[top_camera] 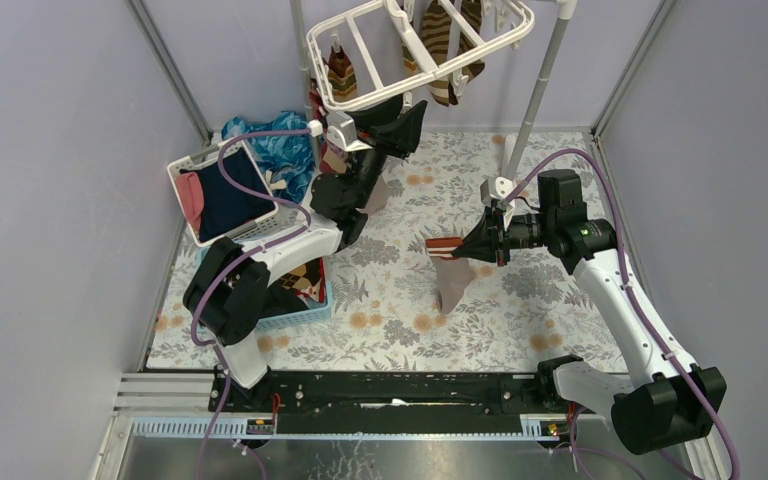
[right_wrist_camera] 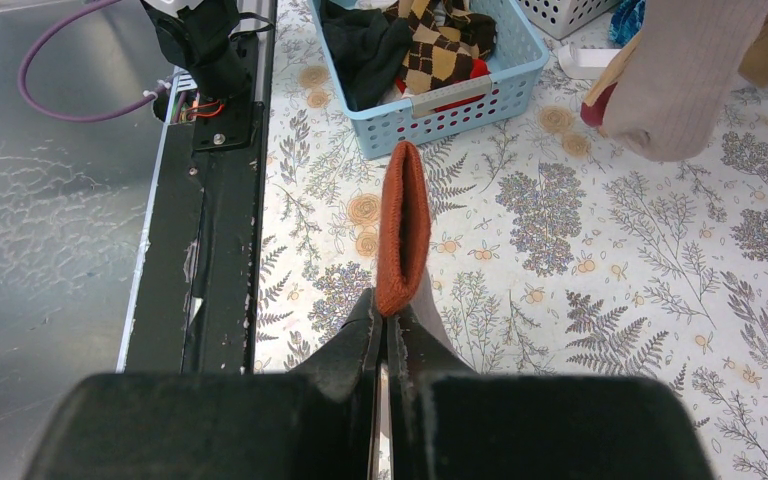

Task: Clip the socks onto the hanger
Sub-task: Open the clamp at the hanger.

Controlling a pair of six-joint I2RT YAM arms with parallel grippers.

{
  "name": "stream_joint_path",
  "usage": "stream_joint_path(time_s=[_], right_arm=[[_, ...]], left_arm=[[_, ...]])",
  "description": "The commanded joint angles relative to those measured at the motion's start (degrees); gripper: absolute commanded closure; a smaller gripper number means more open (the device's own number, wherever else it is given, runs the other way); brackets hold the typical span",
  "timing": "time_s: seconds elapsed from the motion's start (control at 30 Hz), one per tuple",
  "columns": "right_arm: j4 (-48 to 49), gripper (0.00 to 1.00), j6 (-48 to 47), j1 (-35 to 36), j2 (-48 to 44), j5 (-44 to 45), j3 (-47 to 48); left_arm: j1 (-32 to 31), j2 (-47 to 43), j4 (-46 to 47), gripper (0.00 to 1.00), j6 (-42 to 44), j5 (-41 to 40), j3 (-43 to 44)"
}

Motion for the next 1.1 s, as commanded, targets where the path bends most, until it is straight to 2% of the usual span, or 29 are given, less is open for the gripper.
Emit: stream_joint_path(time_s=[0.0, 0.37, 1.07], right_arm=[[-0.61, 1.0, -0.48, -0.27, -1.26, -2.22, 1.21], [-0.33, 1.0, -0.19, -0.38, -1.23, -2.29, 0.99], [-0.49, 1.0, -0.41, -0.45, -1.52, -2.37, 1.05]], left_arm=[[-0.09, -0.49, 4.3, 0.46, -0.96, 0.22, -0.57], [-0.09, -1.72, 5.67, 0.54, -2.25, 0.69, -2.44], [-0.09, -0.38, 3.58, 0.67, -2.61, 1.04, 0.21]])
